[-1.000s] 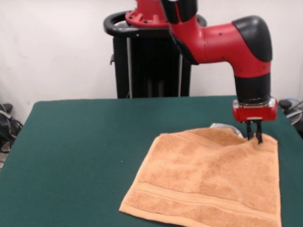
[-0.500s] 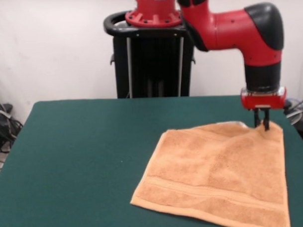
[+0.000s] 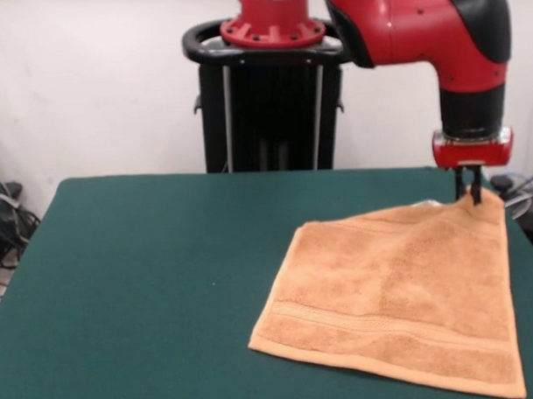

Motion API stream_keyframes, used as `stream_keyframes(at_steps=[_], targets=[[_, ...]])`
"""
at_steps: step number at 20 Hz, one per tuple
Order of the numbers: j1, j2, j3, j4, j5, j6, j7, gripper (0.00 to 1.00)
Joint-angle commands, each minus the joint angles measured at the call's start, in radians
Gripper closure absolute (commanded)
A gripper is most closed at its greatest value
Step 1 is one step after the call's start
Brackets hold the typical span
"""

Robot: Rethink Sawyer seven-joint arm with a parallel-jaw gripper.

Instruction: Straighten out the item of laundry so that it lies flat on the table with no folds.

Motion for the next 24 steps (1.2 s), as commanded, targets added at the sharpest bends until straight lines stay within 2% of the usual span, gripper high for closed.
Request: stream_keyframes(at_steps=[1,6,10,15,20,24], targets=[[0.015,-0.003,-0.075,-0.027,0.059,0.138,0.186,1.0],[-0.019,0.049,-0.058,-0.055,0.026,0.083,0.185,1.0],[-0.014,0.055,-0.062,-0.071,0.036,0.091,0.184,1.0],[-0.048,0.121,0.001,-0.098,0.013,0.032,0.199,1.0],[-0.026,0.138,0.013,-0.11,0.03,0.008,0.226,1.0],[0.01,0.149,-0.022,-0.136,0.06,0.014,0.225,1.0]])
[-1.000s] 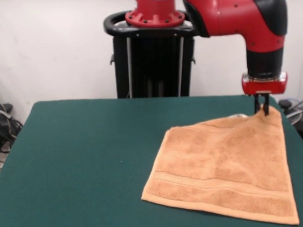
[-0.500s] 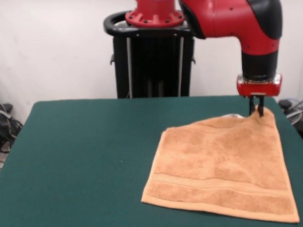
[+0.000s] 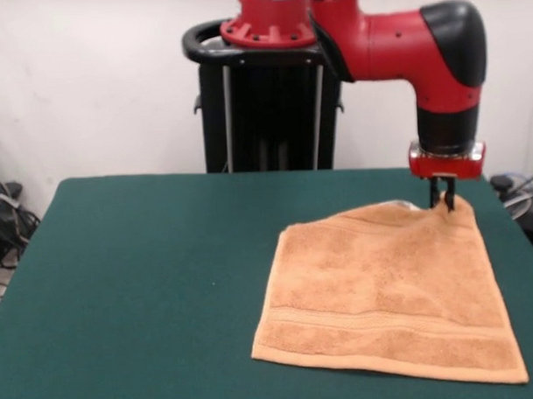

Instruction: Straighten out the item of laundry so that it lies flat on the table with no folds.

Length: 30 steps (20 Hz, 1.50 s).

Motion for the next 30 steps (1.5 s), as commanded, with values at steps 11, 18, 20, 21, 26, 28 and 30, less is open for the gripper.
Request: stream_keyframes(at_steps=[11,18,20,21,26,28,30], targets=[[0.099,0.068,-0.065,-0.153,0.086,0.025,0.213,0.0],[0.097,-0.017,-0.059,-0.095,0.113,0.081,0.254,0.0],[0.131,-0.072,-0.081,-0.071,0.137,0.141,0.266,0.0],[0.144,-0.082,-0.093,-0.075,0.146,0.161,0.265,0.0],[0.11,-0.075,-0.095,-0.07,0.121,0.147,0.234,0.0],[0.096,-0.105,-0.095,-0.056,0.108,0.176,0.224,0.0],[0.109,-0.154,-0.115,-0.051,0.113,0.23,0.223,0.0]])
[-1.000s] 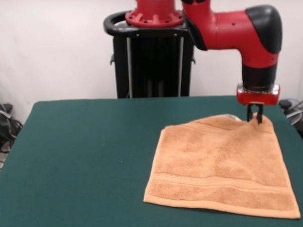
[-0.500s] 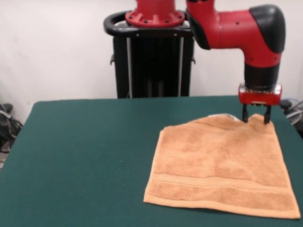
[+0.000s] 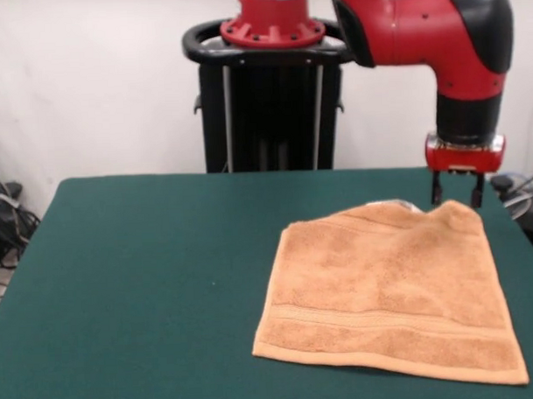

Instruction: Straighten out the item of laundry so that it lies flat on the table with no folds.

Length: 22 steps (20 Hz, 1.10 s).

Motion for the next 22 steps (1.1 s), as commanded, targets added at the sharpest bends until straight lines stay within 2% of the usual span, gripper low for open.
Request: stream_keyframes(at_steps=[1,4,8,12,14,18,22], targets=[[0.002,-0.091,-0.051,-0.007,0.063,0.171,0.224,0.0],[0.06,-0.062,-0.141,-0.035,0.071,0.127,0.22,0.0],[0.157,0.066,-0.329,-0.133,0.086,0.042,0.171,0.0],[0.232,0.148,-0.482,-0.236,0.091,0.103,0.133,0.0],[0.236,0.165,-0.501,-0.257,0.08,0.111,0.134,0.0],[0.2,0.182,-0.48,-0.246,0.033,0.048,0.135,0.0],[0.127,0.209,-0.432,-0.257,-0.021,-0.03,0.124,0.0]])
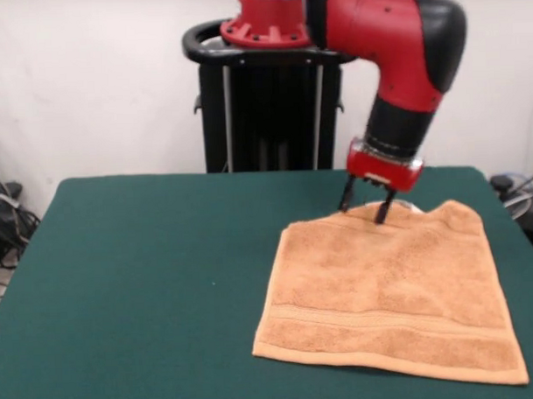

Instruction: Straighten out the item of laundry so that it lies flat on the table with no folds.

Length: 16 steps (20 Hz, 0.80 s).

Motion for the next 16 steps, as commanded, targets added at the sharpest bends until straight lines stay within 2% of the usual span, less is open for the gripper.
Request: stream_keyframes(at_steps=[1,5,8,11,16], targets=[[-0.08,0.098,-0.014,-0.124,-0.037,-0.088,0.124,0.0],[-0.112,0.11,-0.008,-0.136,-0.08,-0.118,0.106,0.0],[-0.186,0.12,0.032,-0.17,-0.173,-0.139,0.051,0.0],[-0.242,0.137,0.053,-0.228,-0.269,-0.106,-0.029,0.0],[-0.372,0.165,0.165,-0.273,-0.424,-0.046,-0.053,0.0]])
